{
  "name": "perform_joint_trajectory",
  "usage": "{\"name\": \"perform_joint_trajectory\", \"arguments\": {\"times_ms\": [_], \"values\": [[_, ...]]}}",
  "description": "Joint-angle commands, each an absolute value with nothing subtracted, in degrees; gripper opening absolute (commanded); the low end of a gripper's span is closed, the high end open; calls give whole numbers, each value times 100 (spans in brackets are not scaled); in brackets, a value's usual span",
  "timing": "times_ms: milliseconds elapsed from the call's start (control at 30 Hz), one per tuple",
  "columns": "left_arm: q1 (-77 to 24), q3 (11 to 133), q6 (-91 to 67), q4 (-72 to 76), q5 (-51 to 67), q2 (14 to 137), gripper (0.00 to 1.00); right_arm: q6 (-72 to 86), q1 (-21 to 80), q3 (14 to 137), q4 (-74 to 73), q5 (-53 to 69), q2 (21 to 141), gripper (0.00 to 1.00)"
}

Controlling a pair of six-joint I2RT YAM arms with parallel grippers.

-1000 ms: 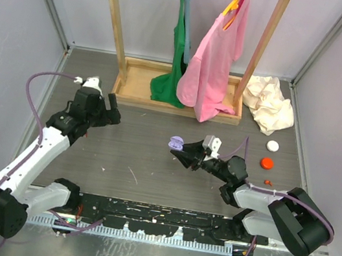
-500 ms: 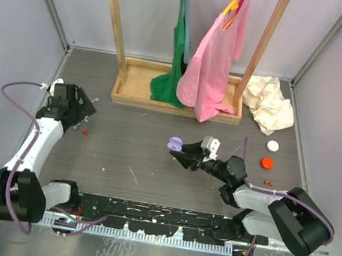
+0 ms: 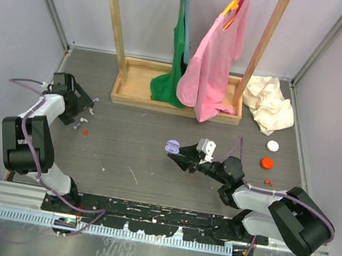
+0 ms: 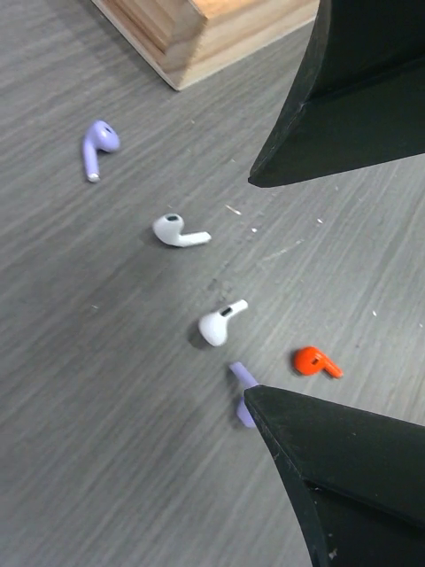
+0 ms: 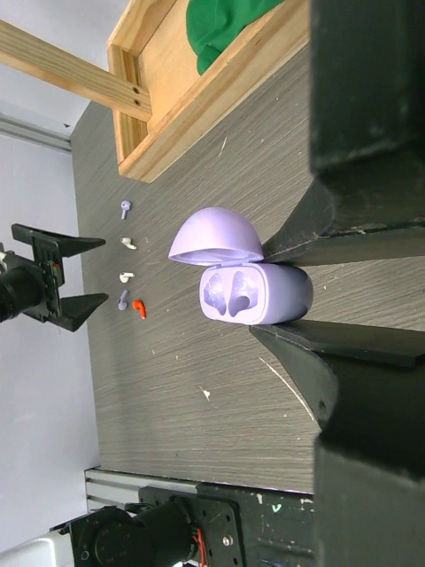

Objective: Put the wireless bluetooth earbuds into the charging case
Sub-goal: Pick up the earbud from the center of the board.

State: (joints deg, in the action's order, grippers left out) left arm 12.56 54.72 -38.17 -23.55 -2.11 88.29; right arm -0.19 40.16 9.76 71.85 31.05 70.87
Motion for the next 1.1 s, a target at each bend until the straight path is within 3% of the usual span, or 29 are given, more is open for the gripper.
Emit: {"name": "perform_joint_trajectory", "arguments": {"times_ms": [0, 633, 1067], "values": [[1309, 5965, -3806, -2007, -113, 9163, 97, -181, 4065, 1153, 7446, 2989, 7003, 14], [1318, 6515, -3321, -2614, -54, 10170, 96, -257, 4067, 1167, 7305, 2954, 6935, 14], [1318, 6278, -3237, -2950, 231, 10020, 95, -282, 4062, 1179, 7220, 2945, 6880, 14]]}}
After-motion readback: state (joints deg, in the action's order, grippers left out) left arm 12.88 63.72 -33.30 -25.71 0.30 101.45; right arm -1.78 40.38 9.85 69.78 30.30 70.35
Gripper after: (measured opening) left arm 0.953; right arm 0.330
